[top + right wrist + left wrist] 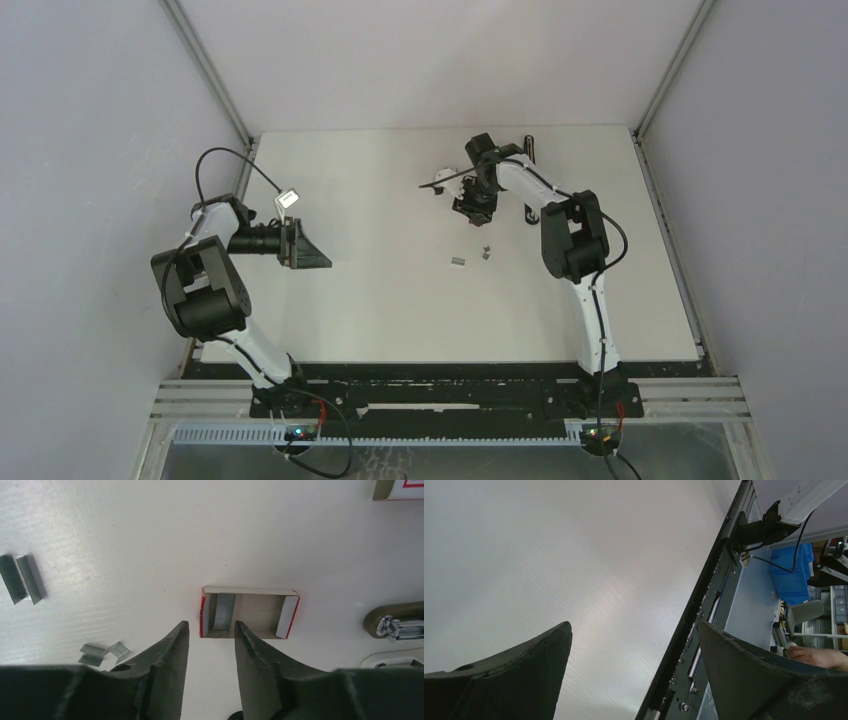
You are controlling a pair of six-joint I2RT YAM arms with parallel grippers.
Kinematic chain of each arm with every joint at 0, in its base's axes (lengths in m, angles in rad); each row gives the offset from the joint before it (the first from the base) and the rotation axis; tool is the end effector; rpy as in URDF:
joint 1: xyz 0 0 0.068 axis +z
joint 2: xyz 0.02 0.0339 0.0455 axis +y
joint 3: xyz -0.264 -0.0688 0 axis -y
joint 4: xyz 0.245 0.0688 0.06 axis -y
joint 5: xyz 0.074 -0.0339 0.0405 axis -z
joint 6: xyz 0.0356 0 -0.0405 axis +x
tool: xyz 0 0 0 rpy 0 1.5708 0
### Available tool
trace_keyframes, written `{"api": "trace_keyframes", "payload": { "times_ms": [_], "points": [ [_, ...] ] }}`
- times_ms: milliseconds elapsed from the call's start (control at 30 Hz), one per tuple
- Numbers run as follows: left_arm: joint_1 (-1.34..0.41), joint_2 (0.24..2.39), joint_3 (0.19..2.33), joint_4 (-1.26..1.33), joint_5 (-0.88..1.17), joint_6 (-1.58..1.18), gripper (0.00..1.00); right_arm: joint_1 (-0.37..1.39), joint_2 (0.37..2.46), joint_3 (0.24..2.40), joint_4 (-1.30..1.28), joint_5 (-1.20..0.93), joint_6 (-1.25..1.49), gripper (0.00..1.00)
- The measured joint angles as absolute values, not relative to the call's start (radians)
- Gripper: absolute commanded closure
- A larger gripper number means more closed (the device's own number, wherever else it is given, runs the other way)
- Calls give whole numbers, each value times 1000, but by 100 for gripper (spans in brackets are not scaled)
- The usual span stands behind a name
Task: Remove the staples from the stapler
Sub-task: Place the staple in the staple box, then adjust the staple box at the center of the board.
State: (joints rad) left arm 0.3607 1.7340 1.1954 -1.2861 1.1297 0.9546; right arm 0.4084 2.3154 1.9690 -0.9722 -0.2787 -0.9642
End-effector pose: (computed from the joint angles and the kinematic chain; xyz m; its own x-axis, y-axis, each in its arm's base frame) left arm 0.2748 0.0693 0.2135 -0.8198 0.0631 -0.5691 0.5292 0.4633 -0.7108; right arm 0.4336 0.1983 0.1761 -0.1412 -0.9218 -0.3611 -0.9838 0.1715 -0.0531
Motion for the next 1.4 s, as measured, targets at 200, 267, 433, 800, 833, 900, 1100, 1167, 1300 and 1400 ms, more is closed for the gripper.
{"api": "trace_keyframes", "payload": {
  "times_ms": [200,267,433,800,833,900,1100,1167,1300,1400],
  "points": [
    [361,1734,1195,-1287,1130,955,0,422,2315,1971,-968,-271,-921,43],
    [361,1734,1197,-1292,1130,958,0,427,2315,1971,-965,-274,-905,43],
    [361,1735,1218,-1301,1130,971,0,424,2315,1976,-959,-315,-824,43],
    [361,1736,1224,-1309,1131,980,0,369,2320,2144,-895,-339,-513,42],
    [361,1736,1224,-1310,1131,980,0,366,2325,2148,-880,-324,-488,42],
    [361,1736,1224,-1311,1131,980,0,359,2337,2149,-852,-293,-448,42],
    [361,1736,1224,-1312,1131,981,0,358,2399,2149,-816,-197,-386,42],
    [361,1736,1224,-1313,1131,981,0,366,2410,2147,-808,-169,-376,42],
    [361,1736,1224,-1315,1131,981,0,382,2412,2145,-786,-138,-351,42],
    [361,1736,1224,-1316,1131,981,0,389,2413,2145,-769,-113,-337,41]
  ]
}}
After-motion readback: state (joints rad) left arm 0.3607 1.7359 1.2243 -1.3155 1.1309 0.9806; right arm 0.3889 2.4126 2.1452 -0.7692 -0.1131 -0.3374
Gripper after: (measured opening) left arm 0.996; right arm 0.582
